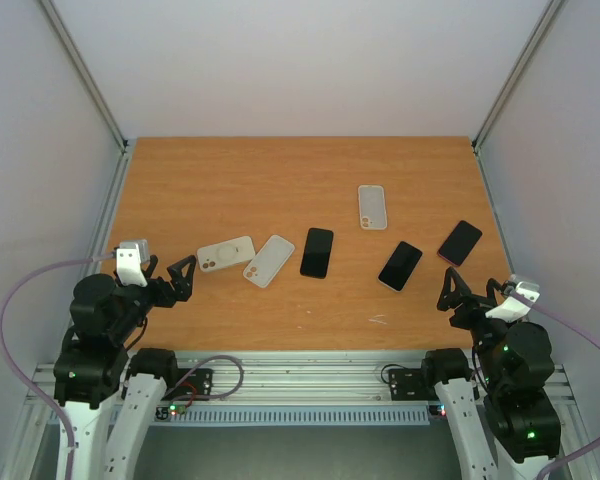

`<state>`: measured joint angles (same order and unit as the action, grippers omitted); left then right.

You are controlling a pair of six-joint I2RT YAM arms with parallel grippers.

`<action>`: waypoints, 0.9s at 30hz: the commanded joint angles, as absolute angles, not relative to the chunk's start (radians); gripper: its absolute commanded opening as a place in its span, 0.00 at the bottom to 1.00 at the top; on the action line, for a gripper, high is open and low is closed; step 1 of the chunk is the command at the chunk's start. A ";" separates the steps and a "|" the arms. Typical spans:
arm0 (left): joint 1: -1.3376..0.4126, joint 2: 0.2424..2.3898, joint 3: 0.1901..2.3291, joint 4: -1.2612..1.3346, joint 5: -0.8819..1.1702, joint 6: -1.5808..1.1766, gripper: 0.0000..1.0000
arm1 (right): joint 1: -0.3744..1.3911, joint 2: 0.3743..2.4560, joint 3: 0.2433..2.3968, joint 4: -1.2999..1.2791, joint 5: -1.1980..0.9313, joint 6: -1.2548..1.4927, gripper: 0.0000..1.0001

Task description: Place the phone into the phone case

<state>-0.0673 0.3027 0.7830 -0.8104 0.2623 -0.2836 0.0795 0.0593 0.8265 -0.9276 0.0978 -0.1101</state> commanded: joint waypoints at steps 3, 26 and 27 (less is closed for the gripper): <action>-0.063 0.303 0.768 -0.763 0.283 -0.281 0.99 | 0.084 0.062 0.817 -0.915 0.118 -0.106 0.98; -0.064 0.483 0.823 -0.794 0.299 -0.531 0.99 | 0.090 0.040 0.817 -0.919 0.116 -0.108 0.99; -0.063 0.509 0.821 -0.796 0.308 -0.550 0.99 | 0.090 0.040 0.817 -0.918 0.111 -0.110 0.98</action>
